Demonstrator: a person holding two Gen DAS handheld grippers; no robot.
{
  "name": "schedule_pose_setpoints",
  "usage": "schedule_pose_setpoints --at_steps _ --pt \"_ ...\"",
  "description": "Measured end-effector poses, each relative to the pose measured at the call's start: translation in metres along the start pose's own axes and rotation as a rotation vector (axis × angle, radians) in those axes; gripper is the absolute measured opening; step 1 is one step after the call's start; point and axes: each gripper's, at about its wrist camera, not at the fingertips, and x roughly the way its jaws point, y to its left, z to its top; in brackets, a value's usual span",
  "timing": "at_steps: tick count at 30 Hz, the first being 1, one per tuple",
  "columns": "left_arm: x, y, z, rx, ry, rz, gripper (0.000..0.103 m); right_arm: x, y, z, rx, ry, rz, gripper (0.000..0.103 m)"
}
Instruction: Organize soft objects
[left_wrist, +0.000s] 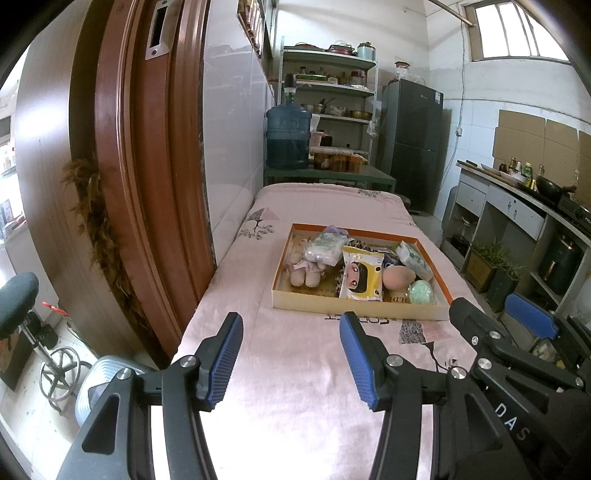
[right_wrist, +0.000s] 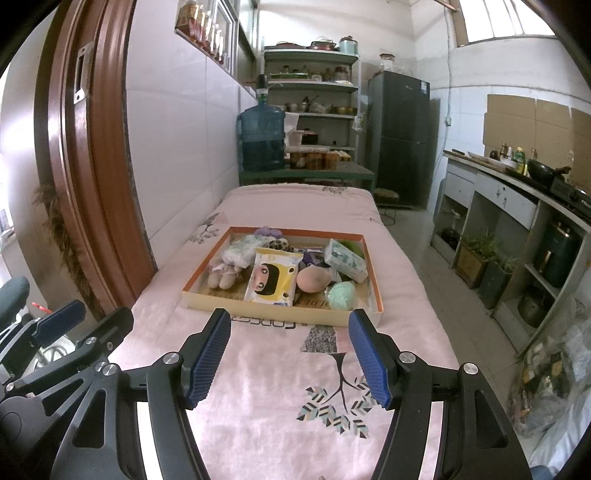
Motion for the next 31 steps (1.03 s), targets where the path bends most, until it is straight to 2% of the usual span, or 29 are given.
schedule_pose_setpoints --at_steps 31 --pt "0.0000 0.0001 0.0000 -0.003 0.003 -0.002 0.054 -0.0001 0.0024 -0.0007 0.001 0.005 0.002 0.068"
